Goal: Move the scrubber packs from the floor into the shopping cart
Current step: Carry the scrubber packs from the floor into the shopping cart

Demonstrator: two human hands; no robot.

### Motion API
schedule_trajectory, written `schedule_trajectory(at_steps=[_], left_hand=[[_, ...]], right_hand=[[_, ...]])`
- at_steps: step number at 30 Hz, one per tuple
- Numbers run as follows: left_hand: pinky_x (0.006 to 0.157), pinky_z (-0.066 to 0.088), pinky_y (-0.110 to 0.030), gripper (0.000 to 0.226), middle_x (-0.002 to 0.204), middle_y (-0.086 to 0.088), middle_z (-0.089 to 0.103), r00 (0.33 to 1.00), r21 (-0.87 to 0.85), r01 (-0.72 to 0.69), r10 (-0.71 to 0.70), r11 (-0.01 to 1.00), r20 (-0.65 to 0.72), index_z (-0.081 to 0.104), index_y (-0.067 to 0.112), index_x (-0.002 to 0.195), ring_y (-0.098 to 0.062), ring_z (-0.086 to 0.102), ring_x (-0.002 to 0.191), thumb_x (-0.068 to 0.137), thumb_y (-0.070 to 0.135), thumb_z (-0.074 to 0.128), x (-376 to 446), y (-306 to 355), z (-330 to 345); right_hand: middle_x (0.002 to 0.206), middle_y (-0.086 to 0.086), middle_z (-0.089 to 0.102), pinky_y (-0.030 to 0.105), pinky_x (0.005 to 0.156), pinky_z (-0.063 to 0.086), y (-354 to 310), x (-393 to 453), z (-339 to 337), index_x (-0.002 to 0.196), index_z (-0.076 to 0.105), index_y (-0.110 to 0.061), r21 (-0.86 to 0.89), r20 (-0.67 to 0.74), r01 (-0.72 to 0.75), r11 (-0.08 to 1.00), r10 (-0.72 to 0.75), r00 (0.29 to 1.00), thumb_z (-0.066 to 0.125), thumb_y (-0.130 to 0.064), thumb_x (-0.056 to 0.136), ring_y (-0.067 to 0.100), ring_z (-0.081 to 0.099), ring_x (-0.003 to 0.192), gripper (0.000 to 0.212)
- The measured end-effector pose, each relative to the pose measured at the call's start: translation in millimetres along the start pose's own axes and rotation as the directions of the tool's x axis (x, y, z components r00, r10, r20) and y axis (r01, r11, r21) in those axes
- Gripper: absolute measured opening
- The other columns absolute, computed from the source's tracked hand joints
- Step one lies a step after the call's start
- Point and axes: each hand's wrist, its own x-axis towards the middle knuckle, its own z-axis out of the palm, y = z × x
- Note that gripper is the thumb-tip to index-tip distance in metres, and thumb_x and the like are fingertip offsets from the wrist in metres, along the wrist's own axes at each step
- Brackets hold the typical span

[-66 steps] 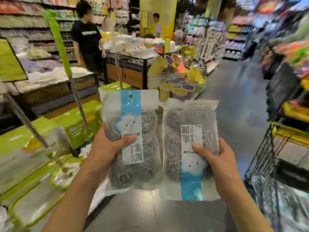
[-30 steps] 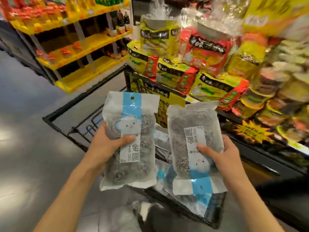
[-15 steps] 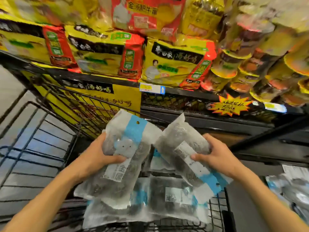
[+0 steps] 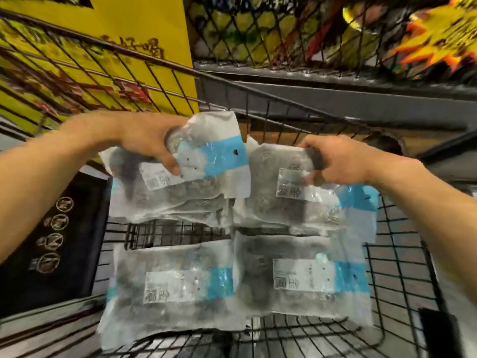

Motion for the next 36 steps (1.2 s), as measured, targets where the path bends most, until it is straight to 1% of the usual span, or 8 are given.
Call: schedule_trajectory(at_steps=[4,6,8,12,16,24,28,36], left_hand=[[0.071,0.037,-0.033,0.088,0.095,0.003,0.054,0.982,0.327,0.181,-0.151,0.928,-0.114,0.038,0.027,0.135,-0.025,0.052,0.09,0.067,0.043,0.092,-3,22,5],[0.073,0.048,-0.041,0.094,0.108,-0.008,0.065,0.957,0.444,0.208,-0.086,0.871,-0.278,0.031,0.026,0.146,-0.034,0.06,0.097,0.073,0.048,0.087,-15,22,18],[0.081,0.054,-0.048,0.086,0.129,-0.013,0.064,0.913,0.42,0.178,0.01,0.89,-0.409,0.035,0.026,0.15,-0.039,0.064,0.111,0.079,0.035,0.082,-29,22,30],[0.079,0.054,-0.053,0.064,0.119,-0.016,0.064,0.856,0.378,0.195,0.031,0.905,-0.516,0.05,0.018,0.141,-0.043,0.063,0.106,0.082,0.024,0.074,-41,39,53],[0.089,0.052,-0.05,0.052,0.131,-0.014,0.058,0.881,0.21,0.201,-0.082,0.957,-0.466,0.049,0.015,0.14,-0.04,0.058,0.117,0.091,0.019,0.066,-30,42,84],[0.118,0.035,-0.05,0.056,0.147,-0.027,0.051,0.855,0.149,0.073,0.015,0.986,-0.518,0.05,-0.001,0.145,-0.044,0.048,0.136,0.09,-0.004,0.059,-5,10,120],[0.109,0.043,-0.059,0.051,0.14,-0.027,0.057,0.852,0.253,0.063,0.08,0.965,-0.518,0.056,0.002,0.14,-0.047,0.055,0.128,0.093,0.019,0.048,-21,31,108],[0.085,0.056,-0.048,0.035,0.118,-0.009,0.069,0.807,0.404,-0.124,0.329,0.906,-0.49,0.066,0.014,0.123,-0.036,0.066,0.107,0.088,0.014,0.069,-134,195,40]], right_hand=[[0.126,0.007,0.06,0.042,0.089,0.046,-5,-12,4,0.134,0.048,-0.027,-0.206,-0.104,-0.037,0.978,0.016,0.994,0.073,-0.053,0.084,0.036,0.059,0.116,0.061],[0.131,0.008,0.056,0.044,0.095,0.044,-7,-20,9,0.138,0.046,-0.027,-0.22,-0.177,-0.065,0.973,0.026,0.984,0.069,-0.05,0.088,0.035,0.054,0.12,0.059],[0.134,0.008,0.055,0.048,0.098,0.044,-6,-28,12,0.138,0.048,-0.025,-0.193,-0.257,-0.093,0.977,0.041,0.966,0.068,-0.042,0.091,0.035,0.052,0.121,0.054],[0.134,0.007,0.057,0.048,0.097,0.045,-5,-50,10,0.138,0.052,-0.026,-0.1,-0.338,-0.107,0.989,0.067,0.939,0.064,-0.043,0.093,0.032,0.053,0.118,0.05],[0.135,0.006,0.059,0.046,0.101,0.045,-6,-77,14,0.141,0.053,-0.025,-0.019,-0.341,-0.106,0.994,0.093,0.936,0.064,-0.046,0.094,0.029,0.054,0.123,0.053],[0.138,0.005,0.057,0.047,0.098,0.046,-4,-128,37,0.141,0.052,-0.026,0.05,-0.362,-0.197,0.979,0.201,0.91,0.06,-0.047,0.096,0.032,0.053,0.122,0.05],[0.14,0.004,0.056,0.044,0.098,0.046,-16,-168,32,0.142,0.051,-0.027,0.074,-0.368,-0.256,0.964,0.265,0.891,0.058,-0.049,0.097,0.031,0.053,0.123,0.05],[0.135,0.003,0.059,0.045,0.099,0.047,-18,-339,-8,0.139,0.052,-0.029,0.342,-0.418,-0.422,0.84,0.538,0.732,0.057,-0.046,0.097,0.03,0.053,0.124,0.046]])
